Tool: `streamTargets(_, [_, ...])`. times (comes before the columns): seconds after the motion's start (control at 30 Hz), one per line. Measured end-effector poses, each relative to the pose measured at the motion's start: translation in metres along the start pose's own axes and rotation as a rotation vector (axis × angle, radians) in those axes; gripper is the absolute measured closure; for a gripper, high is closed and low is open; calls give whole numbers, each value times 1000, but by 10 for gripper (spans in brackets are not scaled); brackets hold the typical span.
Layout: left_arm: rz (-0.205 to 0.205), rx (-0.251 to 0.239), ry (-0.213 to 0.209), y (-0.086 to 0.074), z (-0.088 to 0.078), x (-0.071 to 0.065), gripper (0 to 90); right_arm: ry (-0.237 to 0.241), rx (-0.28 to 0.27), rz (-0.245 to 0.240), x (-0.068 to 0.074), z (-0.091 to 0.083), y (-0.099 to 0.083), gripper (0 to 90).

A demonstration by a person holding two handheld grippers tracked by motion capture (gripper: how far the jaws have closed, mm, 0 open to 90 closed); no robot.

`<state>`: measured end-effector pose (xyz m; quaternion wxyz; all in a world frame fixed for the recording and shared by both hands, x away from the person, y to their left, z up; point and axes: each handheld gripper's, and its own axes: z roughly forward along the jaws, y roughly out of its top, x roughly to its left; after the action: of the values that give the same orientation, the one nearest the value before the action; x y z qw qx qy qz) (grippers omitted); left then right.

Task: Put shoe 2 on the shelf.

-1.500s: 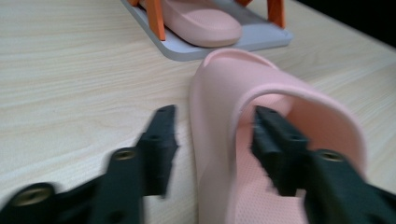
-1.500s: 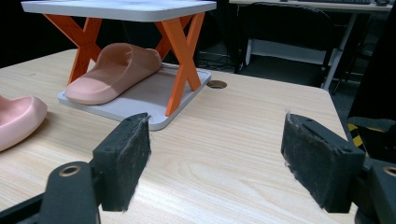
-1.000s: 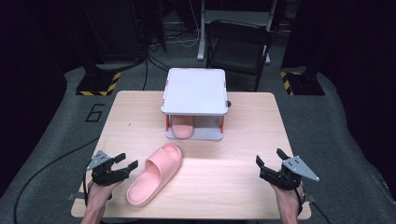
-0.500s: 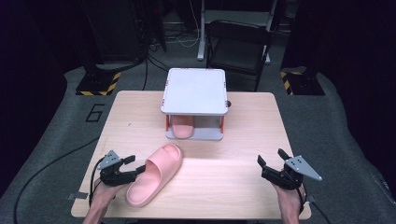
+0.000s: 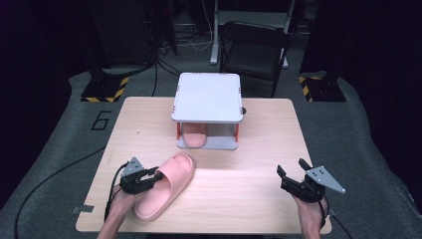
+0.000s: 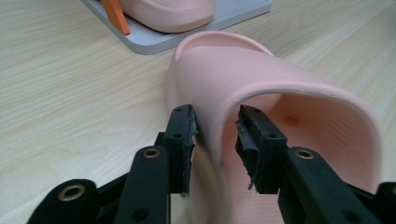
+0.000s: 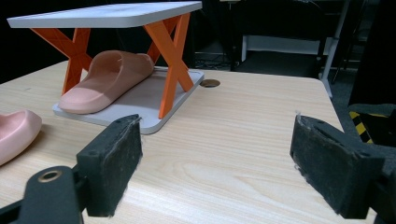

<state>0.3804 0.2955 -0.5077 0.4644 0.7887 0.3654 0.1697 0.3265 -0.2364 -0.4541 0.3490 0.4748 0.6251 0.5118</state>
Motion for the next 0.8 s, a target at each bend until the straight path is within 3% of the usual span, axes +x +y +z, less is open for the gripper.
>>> streamTargets(0.2, [8,-11,45,2,4,0,779,-10,-3,0,2,-1,1,165])
streamTargets(0.3, [43,-10,29,7,5,-7,791,-5,12,-32,2,0,1,167])
streamTargets(0.43, [43,-33,3,13,8,-20,795,-4,10,-30,1,1,1,168])
streamTargets(0.47, [33,-45,-19,17,14,-29,795,-2,5,-21,0,2,1,169])
streamTargets(0.57, [28,-56,-20,24,24,-40,794,-6,8,-15,-1,2,1,169])
streamTargets(0.7, [10,-89,10,44,51,-60,794,-2,5,-17,-1,1,1,172])
streamTargets(0.8, [-15,-102,39,52,64,-65,793,2,3,-25,-1,1,2,174])
